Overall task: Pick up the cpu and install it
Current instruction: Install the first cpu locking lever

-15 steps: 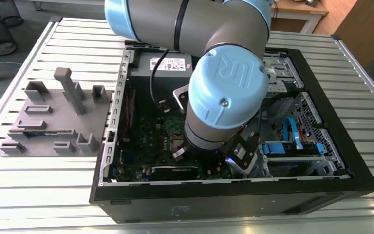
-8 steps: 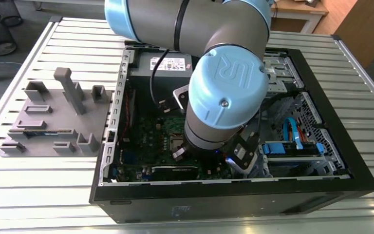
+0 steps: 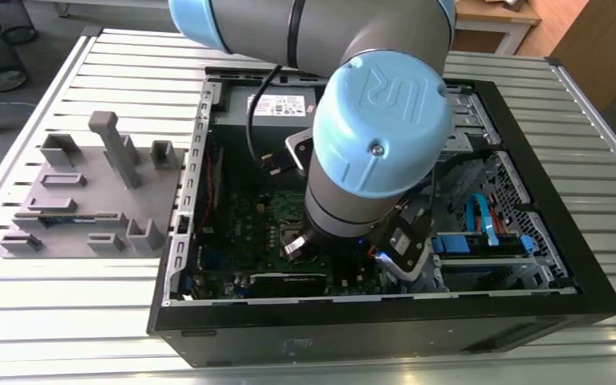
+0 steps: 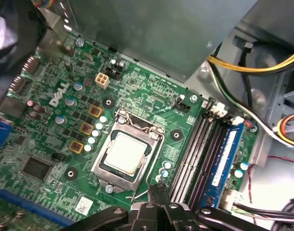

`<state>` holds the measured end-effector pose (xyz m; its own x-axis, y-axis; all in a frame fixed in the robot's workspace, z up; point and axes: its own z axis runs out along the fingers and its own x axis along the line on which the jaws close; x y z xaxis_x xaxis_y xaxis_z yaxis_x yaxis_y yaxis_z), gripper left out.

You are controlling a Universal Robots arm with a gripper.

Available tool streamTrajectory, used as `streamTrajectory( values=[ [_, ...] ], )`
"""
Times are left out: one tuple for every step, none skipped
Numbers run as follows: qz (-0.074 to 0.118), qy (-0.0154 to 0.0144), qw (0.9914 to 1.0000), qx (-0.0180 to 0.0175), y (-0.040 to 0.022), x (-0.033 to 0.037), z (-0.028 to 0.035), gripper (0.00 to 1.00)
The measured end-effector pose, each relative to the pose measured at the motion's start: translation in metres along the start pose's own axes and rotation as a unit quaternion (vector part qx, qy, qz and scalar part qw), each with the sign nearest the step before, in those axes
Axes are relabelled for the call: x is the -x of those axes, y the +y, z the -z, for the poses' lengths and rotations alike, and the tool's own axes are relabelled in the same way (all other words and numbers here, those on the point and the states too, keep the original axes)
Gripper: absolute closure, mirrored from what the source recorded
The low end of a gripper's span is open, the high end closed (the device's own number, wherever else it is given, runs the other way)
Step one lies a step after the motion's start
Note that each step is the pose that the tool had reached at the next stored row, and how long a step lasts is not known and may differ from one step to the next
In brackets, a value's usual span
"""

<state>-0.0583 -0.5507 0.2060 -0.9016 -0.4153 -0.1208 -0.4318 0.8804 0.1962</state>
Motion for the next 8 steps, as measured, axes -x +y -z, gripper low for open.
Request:
streamTrajectory(
  values=[
    [0.000, 0.0001, 1.00000, -0.0001, 0.0003, 0.0001, 0.0013, 0.89],
    [0.000, -0.0001, 1.00000, 0.0001, 0.0004, 0.0003, 0.0010, 0.89],
    [0.000, 0.0000, 1.00000, 0.0000, 0.0012, 0.0002, 0.0010, 0.89],
    [0.000, 0.0000, 1.00000, 0.0000, 0.0025, -0.0001, 0.0007, 0.89],
    [0.000, 0.0001, 1.00000, 0.0000, 0.0046, -0.0004, 0.0004, 0.89],
    [0.000, 0.0001, 1.00000, -0.0001, 0.0069, -0.0008, 0.0000, 0.89],
    [0.000, 0.0000, 1.00000, -0.0001, 0.0093, -0.0012, -0.0005, 0.89],
    [0.000, 0.0000, 1.00000, -0.0001, 0.0118, -0.0018, -0.0009, 0.89]
  ],
)
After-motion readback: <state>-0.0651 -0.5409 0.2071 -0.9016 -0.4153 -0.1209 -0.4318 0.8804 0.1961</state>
